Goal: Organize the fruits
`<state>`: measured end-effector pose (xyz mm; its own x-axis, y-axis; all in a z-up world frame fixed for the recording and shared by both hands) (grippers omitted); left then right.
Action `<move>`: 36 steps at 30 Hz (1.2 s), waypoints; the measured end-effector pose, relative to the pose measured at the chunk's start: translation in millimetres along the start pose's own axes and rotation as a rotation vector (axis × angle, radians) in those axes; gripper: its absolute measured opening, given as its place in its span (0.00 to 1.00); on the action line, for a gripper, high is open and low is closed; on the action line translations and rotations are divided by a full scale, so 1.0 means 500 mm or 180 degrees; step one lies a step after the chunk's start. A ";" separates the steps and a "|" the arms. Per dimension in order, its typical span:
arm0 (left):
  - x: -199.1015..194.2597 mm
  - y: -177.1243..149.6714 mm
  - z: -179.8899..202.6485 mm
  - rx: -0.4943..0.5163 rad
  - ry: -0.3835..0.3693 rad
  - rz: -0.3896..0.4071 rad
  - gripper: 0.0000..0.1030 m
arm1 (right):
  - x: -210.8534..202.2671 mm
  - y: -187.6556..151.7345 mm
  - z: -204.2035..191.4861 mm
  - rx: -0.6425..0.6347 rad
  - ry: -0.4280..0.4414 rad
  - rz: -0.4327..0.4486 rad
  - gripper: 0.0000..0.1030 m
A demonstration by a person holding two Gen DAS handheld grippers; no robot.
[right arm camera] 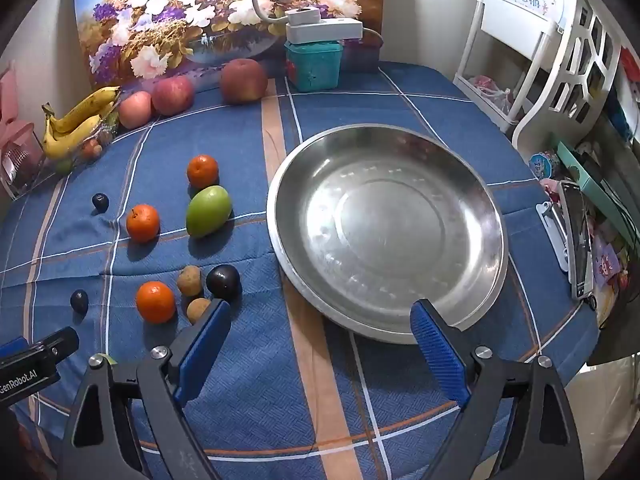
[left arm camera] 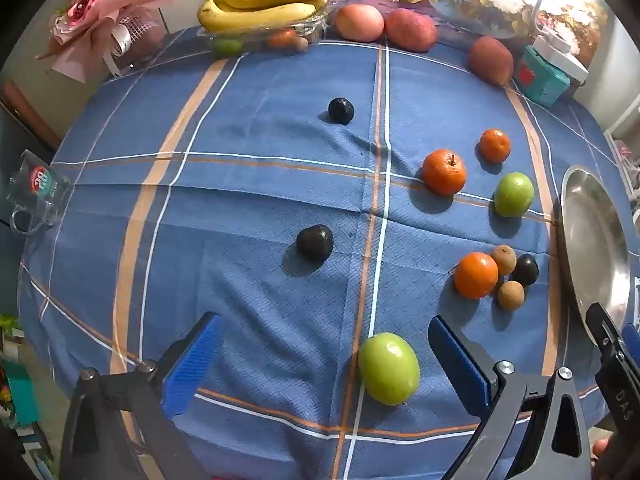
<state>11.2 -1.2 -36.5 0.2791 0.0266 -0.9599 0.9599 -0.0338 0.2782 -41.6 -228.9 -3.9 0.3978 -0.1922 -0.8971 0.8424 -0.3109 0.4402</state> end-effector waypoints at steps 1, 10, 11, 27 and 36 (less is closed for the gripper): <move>0.000 -0.002 0.001 0.0007 0.0001 0.0010 1.00 | 0.000 0.000 0.000 0.0011 0.0020 -0.0002 0.89; 0.002 -0.004 -0.001 0.0023 -0.0026 -0.0066 1.00 | 0.002 -0.002 0.001 0.0009 0.0000 -0.0001 0.89; 0.002 -0.003 -0.002 0.0020 -0.0036 -0.0072 1.00 | 0.002 -0.002 0.001 0.0010 0.0004 -0.0002 0.89; 0.000 -0.005 0.010 0.0081 -0.0137 -0.0063 1.00 | 0.003 -0.001 0.000 0.0014 0.0012 -0.0017 0.89; 0.003 -0.008 0.015 0.0098 -0.0186 -0.0109 1.00 | 0.004 -0.001 0.001 0.0016 0.0015 -0.0020 0.89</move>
Point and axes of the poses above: each gripper's, at about its wrist camera, not at the fingertips, and x roughly the way its jaws point, z to its right, y to its top, the point moved 4 cm from there along x, roughly the way its jaws point, and after that the axes turned 2 degrees about y, right-handed, at the moved point
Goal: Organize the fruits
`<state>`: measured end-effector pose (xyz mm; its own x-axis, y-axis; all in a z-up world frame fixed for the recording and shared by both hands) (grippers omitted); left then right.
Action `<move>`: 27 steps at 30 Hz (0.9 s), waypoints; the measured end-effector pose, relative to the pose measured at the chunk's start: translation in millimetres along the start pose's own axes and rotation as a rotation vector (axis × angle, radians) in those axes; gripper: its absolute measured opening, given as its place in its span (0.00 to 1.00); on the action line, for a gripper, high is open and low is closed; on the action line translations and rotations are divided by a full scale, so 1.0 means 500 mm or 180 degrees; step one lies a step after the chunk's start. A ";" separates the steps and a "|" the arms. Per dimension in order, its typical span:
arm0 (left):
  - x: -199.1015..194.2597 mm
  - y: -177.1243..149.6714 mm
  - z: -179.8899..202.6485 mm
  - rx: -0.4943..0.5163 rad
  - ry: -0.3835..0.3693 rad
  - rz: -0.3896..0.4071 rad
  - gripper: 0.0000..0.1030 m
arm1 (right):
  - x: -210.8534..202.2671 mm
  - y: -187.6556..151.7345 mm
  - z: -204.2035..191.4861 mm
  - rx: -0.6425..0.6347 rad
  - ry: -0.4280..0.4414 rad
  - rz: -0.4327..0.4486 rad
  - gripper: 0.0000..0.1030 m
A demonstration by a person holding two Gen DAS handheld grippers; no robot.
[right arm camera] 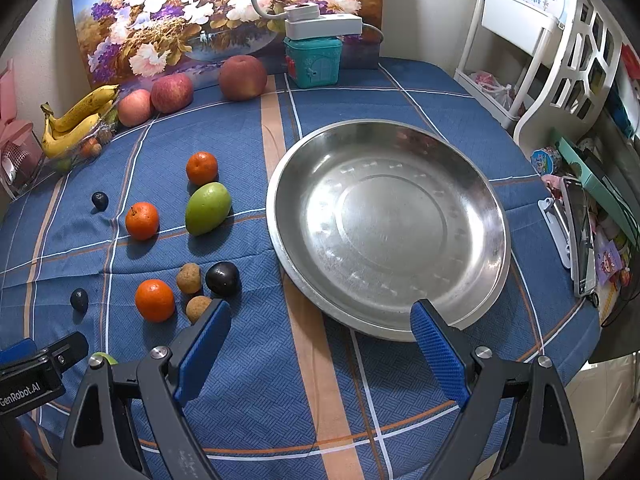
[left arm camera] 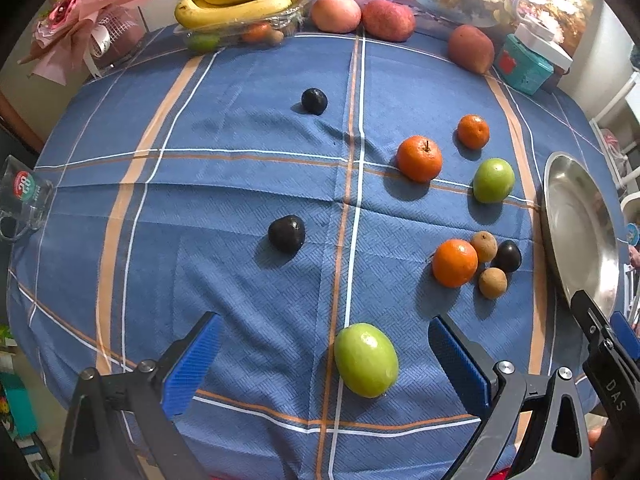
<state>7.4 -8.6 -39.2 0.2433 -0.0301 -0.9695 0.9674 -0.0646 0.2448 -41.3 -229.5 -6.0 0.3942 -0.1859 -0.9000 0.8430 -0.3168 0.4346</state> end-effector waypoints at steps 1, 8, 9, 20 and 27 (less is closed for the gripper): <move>0.001 0.000 0.000 -0.0002 -0.0003 -0.0003 1.00 | 0.000 0.000 0.000 0.0000 0.0000 0.0000 0.89; 0.001 0.000 0.000 -0.0006 -0.0006 -0.0002 1.00 | 0.001 -0.001 0.001 0.0002 0.0003 -0.0003 0.89; 0.001 0.000 0.001 -0.0006 -0.0005 0.0000 1.00 | 0.001 -0.001 0.001 0.0003 0.0003 -0.0003 0.89; -0.006 0.003 -0.004 -0.0068 -0.0030 0.0050 1.00 | -0.003 -0.002 0.000 0.0003 0.0012 -0.0021 0.89; -0.021 0.004 0.001 -0.0091 -0.0144 0.0134 1.00 | 0.009 -0.003 0.001 0.0005 0.0027 -0.0066 0.89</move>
Point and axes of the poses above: each gripper's, at about its wrist camera, not at the fingertips, and x roughly the way its jaws point, z to its right, y to its top, the point moved 4 cm from there along x, roughly the way its jaws point, and after that the axes turned 2 degrees about y, right-handed, at the moved point
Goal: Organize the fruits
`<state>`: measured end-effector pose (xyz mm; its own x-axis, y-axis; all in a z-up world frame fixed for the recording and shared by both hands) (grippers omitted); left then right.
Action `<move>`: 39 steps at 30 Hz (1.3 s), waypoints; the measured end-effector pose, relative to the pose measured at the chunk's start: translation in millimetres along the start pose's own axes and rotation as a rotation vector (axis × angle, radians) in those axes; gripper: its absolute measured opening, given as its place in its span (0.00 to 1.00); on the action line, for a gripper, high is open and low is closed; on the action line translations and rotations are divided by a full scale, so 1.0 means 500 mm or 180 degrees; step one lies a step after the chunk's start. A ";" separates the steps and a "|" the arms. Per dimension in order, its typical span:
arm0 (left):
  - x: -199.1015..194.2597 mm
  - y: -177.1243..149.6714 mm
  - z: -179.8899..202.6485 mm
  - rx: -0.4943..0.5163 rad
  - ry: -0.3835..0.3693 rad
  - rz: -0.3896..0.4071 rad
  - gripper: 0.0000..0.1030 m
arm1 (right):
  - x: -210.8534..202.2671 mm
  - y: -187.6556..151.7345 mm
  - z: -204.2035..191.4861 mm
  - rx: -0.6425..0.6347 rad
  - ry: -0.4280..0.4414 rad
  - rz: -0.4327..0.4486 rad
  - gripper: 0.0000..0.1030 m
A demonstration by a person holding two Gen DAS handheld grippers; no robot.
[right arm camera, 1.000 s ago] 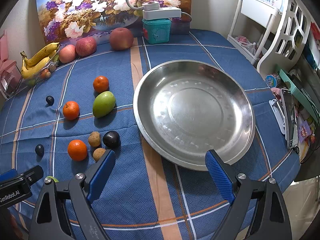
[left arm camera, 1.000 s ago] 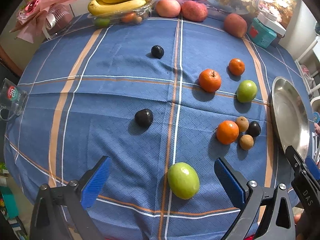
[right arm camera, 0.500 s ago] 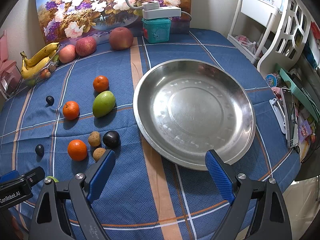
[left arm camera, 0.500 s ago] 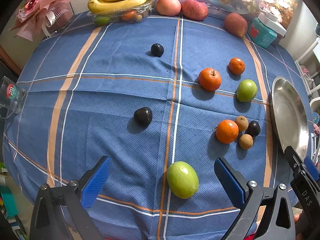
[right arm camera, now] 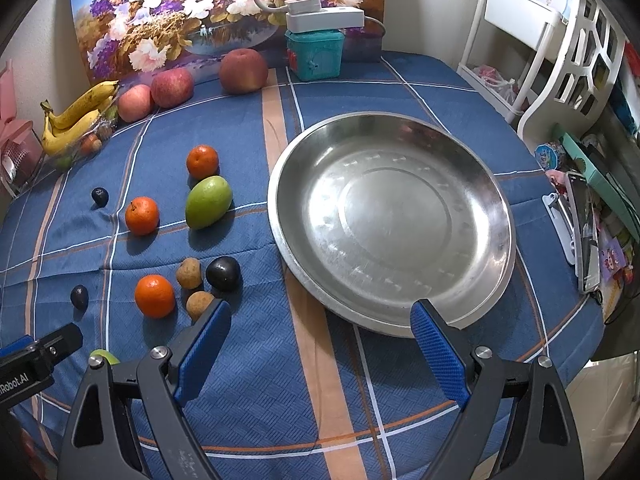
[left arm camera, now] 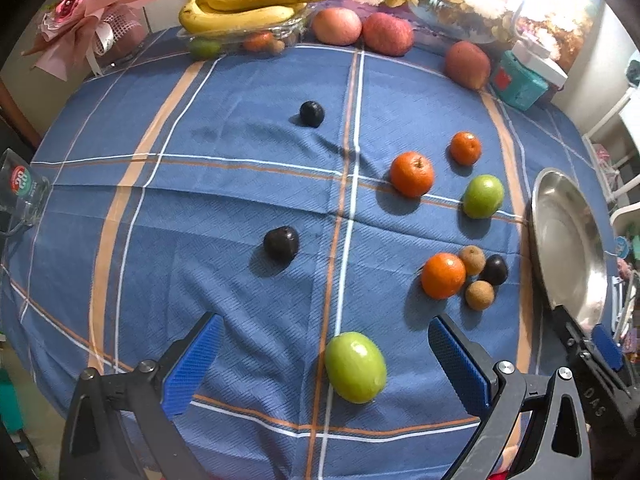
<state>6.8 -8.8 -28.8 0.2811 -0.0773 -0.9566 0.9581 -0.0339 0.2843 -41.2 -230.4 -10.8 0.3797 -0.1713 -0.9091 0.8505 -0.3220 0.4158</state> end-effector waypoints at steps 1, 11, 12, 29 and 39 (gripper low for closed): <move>-0.001 0.000 0.002 0.0009 -0.0004 0.0010 1.00 | 0.001 -0.001 -0.001 -0.0002 0.0003 -0.0008 0.89; 0.000 0.002 0.017 0.0082 -0.0052 0.0112 1.00 | 0.004 -0.003 -0.001 -0.0001 0.0008 -0.0020 0.89; 0.001 0.003 0.018 0.0088 -0.0057 0.0115 1.00 | 0.006 -0.004 -0.001 -0.0002 0.0009 -0.0023 0.89; -0.006 0.005 0.024 0.0107 -0.0256 0.0168 1.00 | 0.008 -0.007 -0.002 0.0000 0.0018 -0.0034 0.89; 0.032 -0.021 0.026 -0.0031 -0.0466 -0.0219 0.71 | 0.008 -0.008 -0.008 -0.0025 0.0084 -0.0060 0.89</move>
Point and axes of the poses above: each gripper's, at about its wrist camera, not at the fingertips, and x roughly the way its jaws point, z to its right, y to its top, the point moved 4 cm from there along x, roughly the way its jaws point, and after that the axes turned 2 degrees about y, right-handed, at the moved point
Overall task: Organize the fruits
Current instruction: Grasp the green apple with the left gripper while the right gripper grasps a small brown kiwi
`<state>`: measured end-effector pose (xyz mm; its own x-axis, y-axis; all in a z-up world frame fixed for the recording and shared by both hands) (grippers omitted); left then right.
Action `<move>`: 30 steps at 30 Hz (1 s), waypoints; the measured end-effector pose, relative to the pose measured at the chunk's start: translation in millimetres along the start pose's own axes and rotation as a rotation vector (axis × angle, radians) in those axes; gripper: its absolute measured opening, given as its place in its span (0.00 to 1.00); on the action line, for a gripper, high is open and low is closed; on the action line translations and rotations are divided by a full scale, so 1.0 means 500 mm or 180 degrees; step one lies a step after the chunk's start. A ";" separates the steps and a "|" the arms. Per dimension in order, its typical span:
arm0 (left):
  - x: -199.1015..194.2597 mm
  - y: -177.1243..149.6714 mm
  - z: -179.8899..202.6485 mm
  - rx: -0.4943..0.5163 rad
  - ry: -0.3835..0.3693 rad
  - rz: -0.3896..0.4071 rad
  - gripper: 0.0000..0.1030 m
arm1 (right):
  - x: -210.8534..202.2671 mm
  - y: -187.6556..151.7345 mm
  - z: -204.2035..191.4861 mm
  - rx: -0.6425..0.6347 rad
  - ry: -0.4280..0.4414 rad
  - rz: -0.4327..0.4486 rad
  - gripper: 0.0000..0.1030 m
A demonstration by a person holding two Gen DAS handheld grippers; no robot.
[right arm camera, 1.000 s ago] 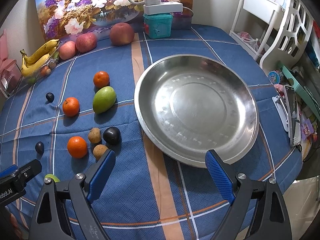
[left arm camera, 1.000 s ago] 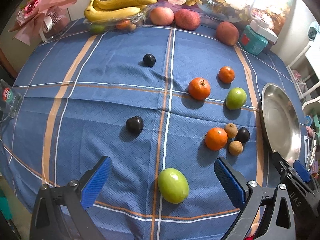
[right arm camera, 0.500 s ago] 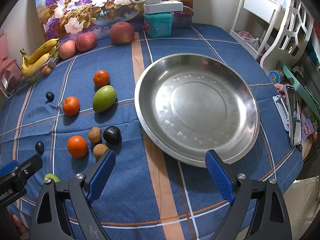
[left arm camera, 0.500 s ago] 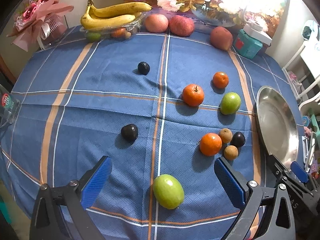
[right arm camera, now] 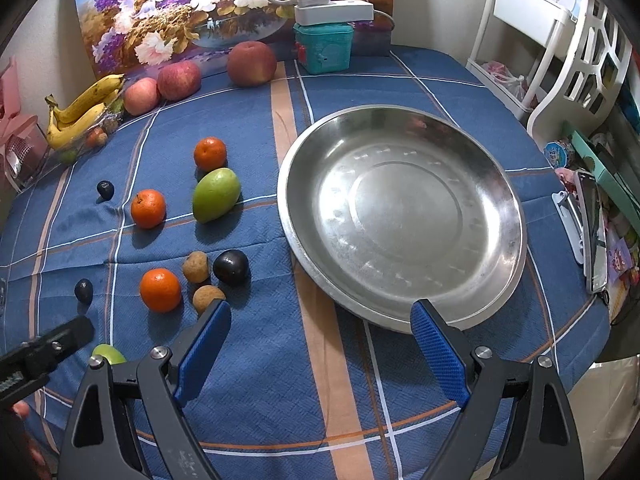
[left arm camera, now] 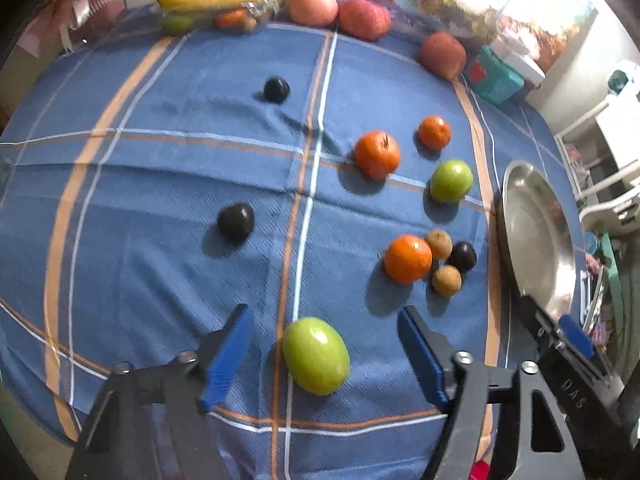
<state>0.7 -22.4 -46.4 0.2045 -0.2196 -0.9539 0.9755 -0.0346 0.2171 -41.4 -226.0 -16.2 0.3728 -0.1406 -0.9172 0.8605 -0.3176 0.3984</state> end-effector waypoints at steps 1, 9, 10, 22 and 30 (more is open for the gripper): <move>0.005 -0.003 0.004 0.0017 -0.0002 -0.0035 0.70 | 0.000 0.000 0.001 0.0005 0.0000 -0.0001 0.89; 0.050 -0.026 0.005 0.0017 0.0075 -0.0311 0.56 | 0.003 0.000 0.004 0.0030 0.0000 -0.0017 0.89; 0.057 -0.028 0.004 0.0000 0.0081 -0.0352 0.54 | 0.003 0.000 0.004 0.0028 0.0000 -0.0018 0.89; 0.005 0.000 -0.026 -0.0280 -0.0056 0.0087 0.43 | 0.004 0.003 -0.005 0.0007 0.0137 0.0010 0.89; -0.015 0.023 -0.032 -0.0424 -0.0086 0.0183 0.43 | 0.040 0.004 -0.048 0.0027 0.0645 -0.0195 0.60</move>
<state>11.5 -5.5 -40.1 0.2599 -0.2436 -0.9344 0.9647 0.1083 0.2401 -23.9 -206.9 -33.9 0.3827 0.0703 -0.9212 0.8811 -0.3278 0.3410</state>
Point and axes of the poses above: each gripper's, at about its wrist camera, not at the fingertips, and x roughly the way its jaws point, z to its right, y to its top, the point moved 4 cm from there along x, roughly the way its jaws point, and after that the axes turned 2 degrees about y, right-handed, at the moved point
